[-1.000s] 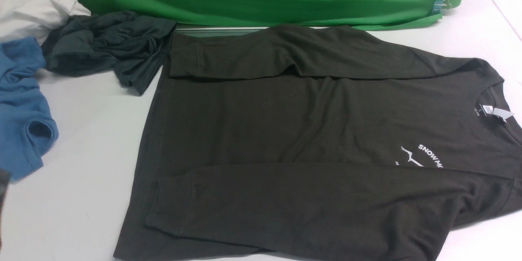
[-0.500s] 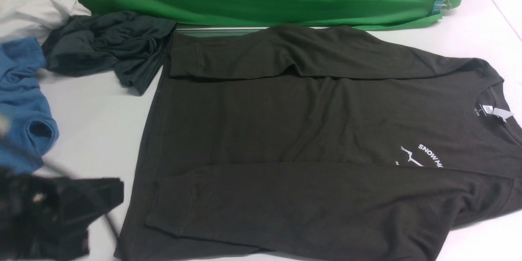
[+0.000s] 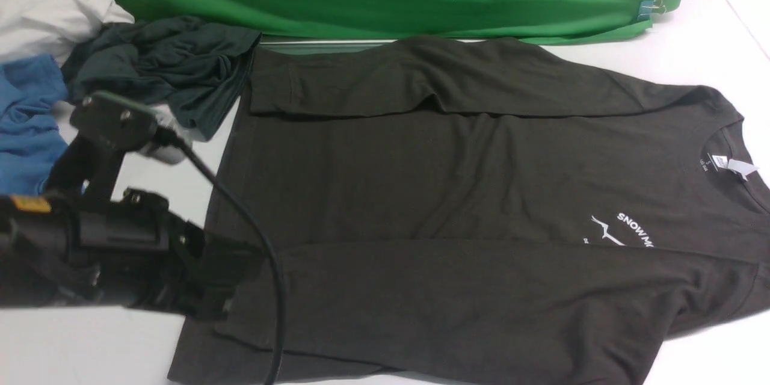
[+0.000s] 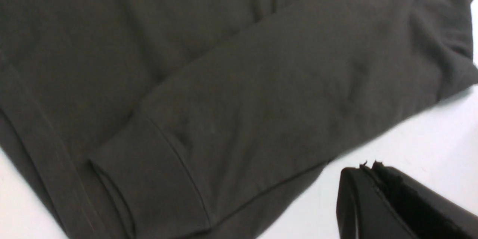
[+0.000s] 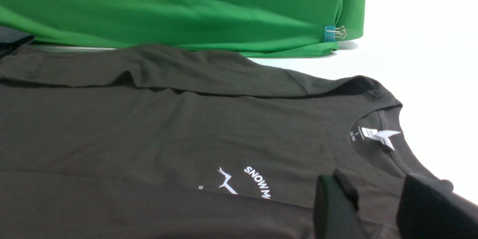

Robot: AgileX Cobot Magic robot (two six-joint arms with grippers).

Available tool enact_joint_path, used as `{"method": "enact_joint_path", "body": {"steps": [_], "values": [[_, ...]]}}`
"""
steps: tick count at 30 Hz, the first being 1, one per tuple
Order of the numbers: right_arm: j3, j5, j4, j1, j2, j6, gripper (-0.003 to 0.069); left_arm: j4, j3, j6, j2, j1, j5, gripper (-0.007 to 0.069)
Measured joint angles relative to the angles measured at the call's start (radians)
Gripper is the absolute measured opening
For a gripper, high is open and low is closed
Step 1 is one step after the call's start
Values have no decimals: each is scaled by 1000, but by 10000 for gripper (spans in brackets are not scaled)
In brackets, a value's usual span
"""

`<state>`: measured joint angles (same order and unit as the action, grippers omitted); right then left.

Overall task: Fold a long-sleeved shirt on a white desktop.
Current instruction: 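Grasp the left edge of the dark T-shirt lying flat on the table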

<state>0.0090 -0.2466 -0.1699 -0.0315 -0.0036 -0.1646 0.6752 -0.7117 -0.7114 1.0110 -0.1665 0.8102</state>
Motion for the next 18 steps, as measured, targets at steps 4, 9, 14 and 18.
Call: {"method": "enact_joint_path", "body": {"steps": [4,9,14,18], "values": [[0,37,-35,0,0,32,240,-1,-42,-3,8,-1,27,20],[0,221,-249,0,0,257,240,-28,-51,-5,8,-1,89,20],[0,286,-294,-4,0,415,227,-49,-51,-5,8,-1,110,20],[-93,75,-304,-61,50,384,184,-52,-51,-5,9,-1,112,20]]}}
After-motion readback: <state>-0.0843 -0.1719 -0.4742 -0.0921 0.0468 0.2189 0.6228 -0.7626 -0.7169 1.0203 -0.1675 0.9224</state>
